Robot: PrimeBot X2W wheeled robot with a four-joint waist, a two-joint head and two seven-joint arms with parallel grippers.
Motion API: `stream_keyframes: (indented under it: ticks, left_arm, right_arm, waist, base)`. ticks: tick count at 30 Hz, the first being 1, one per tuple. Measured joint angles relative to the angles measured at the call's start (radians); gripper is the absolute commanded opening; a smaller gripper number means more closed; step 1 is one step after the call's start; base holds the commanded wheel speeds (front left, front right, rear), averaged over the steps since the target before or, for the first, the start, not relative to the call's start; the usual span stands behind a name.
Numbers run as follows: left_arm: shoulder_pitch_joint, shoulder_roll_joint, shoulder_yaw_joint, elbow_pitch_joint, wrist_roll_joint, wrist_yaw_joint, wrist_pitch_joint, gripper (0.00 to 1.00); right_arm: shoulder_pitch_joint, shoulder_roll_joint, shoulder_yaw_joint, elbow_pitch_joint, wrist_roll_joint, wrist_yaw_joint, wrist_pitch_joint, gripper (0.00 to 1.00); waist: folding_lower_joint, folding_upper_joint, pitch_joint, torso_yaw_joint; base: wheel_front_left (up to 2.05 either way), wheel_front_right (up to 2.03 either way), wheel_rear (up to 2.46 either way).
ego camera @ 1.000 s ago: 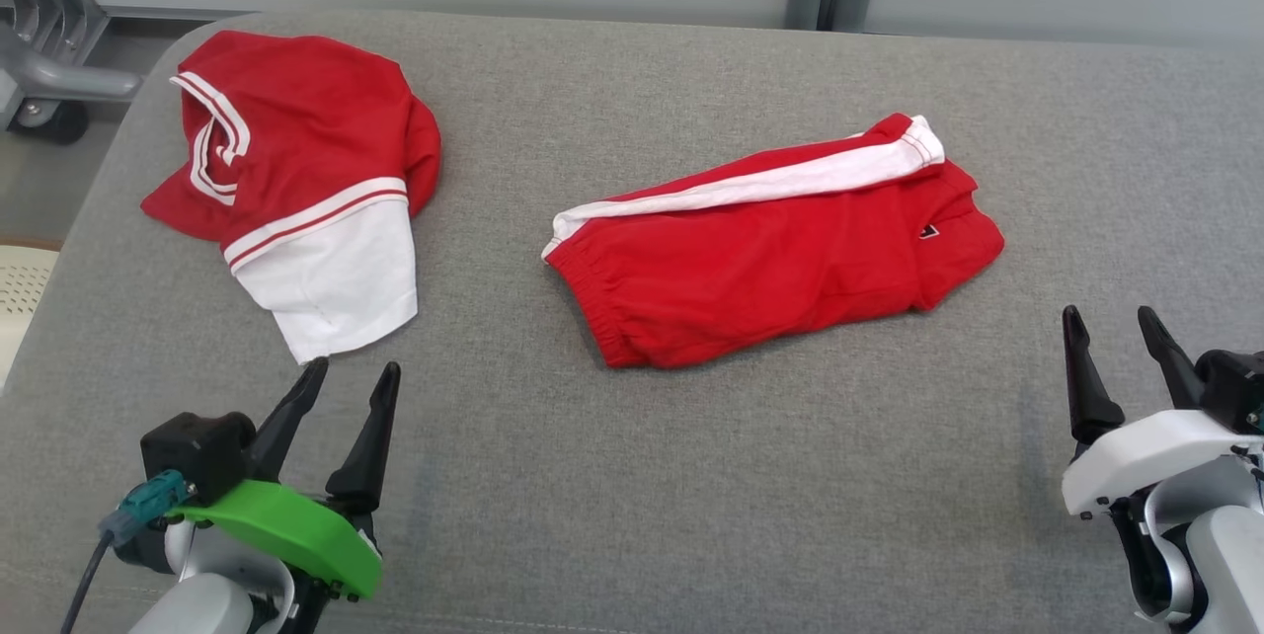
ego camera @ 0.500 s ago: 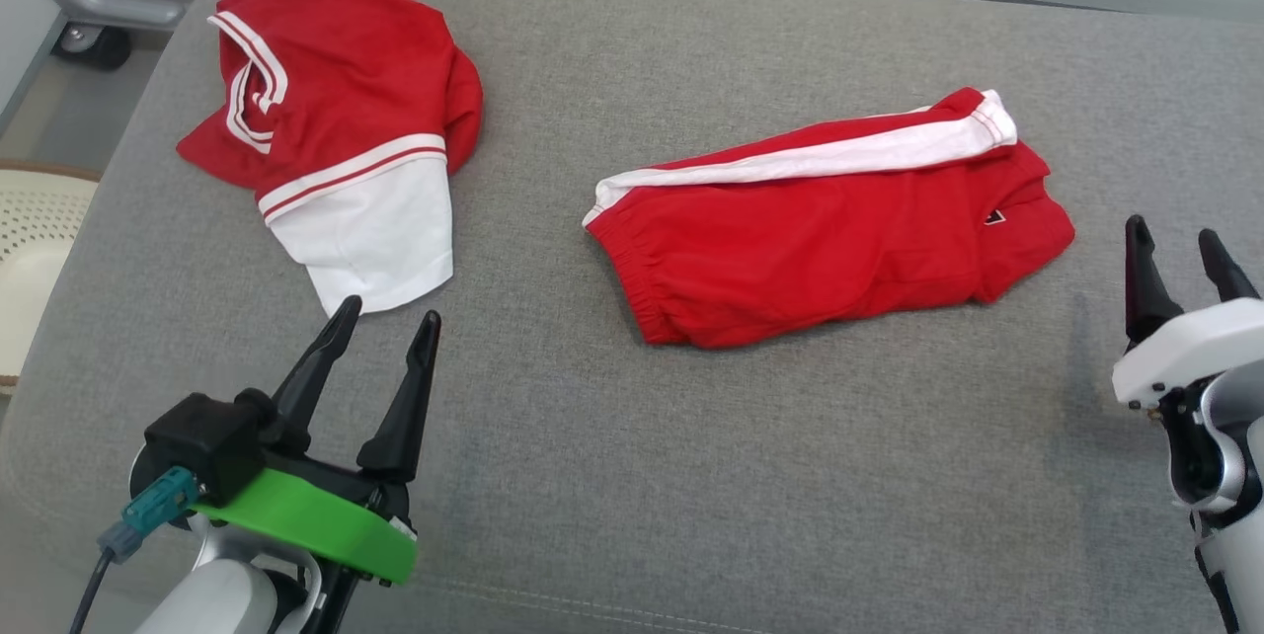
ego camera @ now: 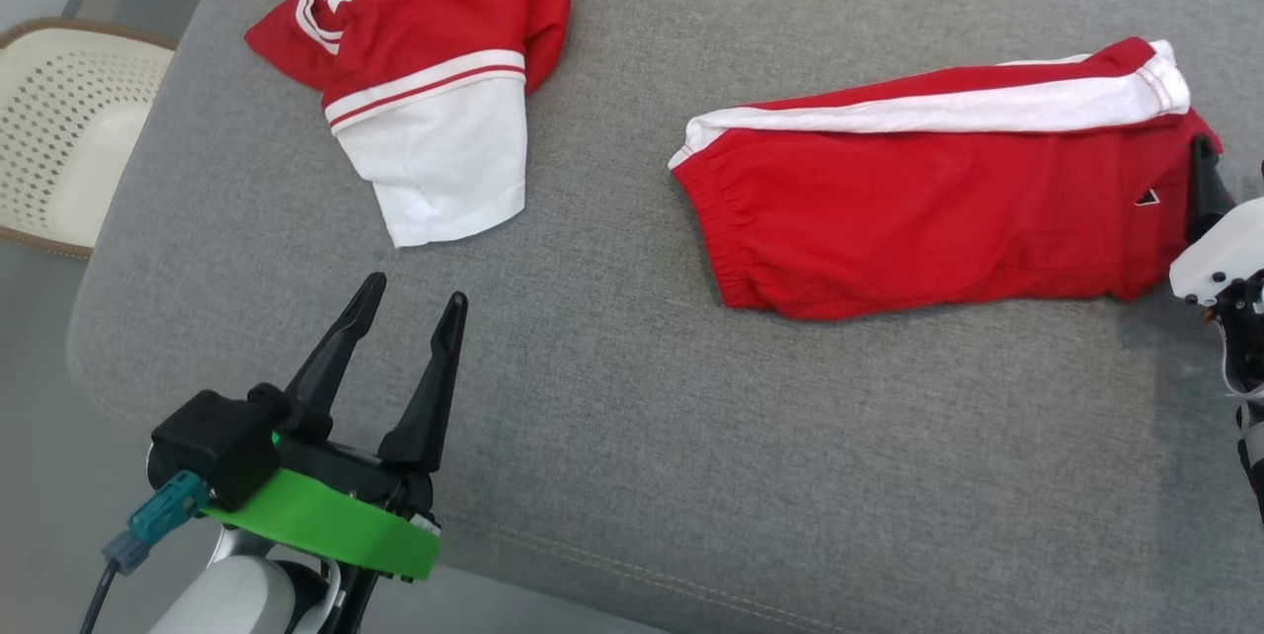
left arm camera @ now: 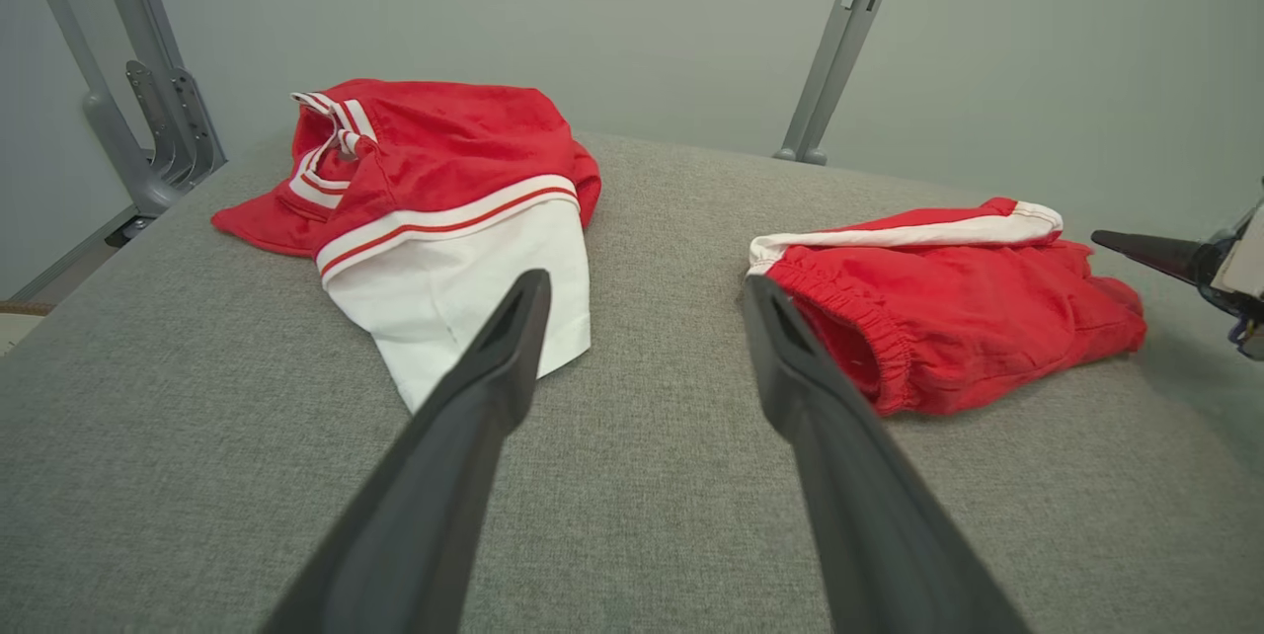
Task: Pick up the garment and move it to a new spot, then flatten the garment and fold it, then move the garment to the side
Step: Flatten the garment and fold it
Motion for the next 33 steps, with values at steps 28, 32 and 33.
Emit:
stream_keyframes:
  ticks: [28, 32, 33]
  left_arm:
    - [0.042, -0.051, 0.071, 0.004, 0.041, 0.000, 0.000, 1.00]
    - [0.048, -0.057, 0.072, 0.004, 0.041, 0.000, 0.000, 1.00]
    - [0.049, -0.058, 0.072, 0.005, 0.041, 0.000, 0.000, 1.00]
  right_arm:
    - [-0.118, 0.024, -0.006, 0.203, 0.069, 0.045, 0.102, 0.00]
    - [-0.118, 0.051, -0.031, 0.216, 0.123, 0.064, 0.124, 0.00]
    - [-0.118, 0.061, -0.044, 0.219, 0.142, 0.072, 0.129, 0.00]
  waist:
    - [0.0000, 0.0000, 0.030, 0.031]
    - [0.0000, 0.0000, 0.015, 0.015]
    - [0.0000, 0.0000, 0.011, 0.010]
  base:
    - [0.00, 0.00, 0.00]
    - [0.00, 0.00, 0.00]
    - [0.00, 0.00, 0.00]
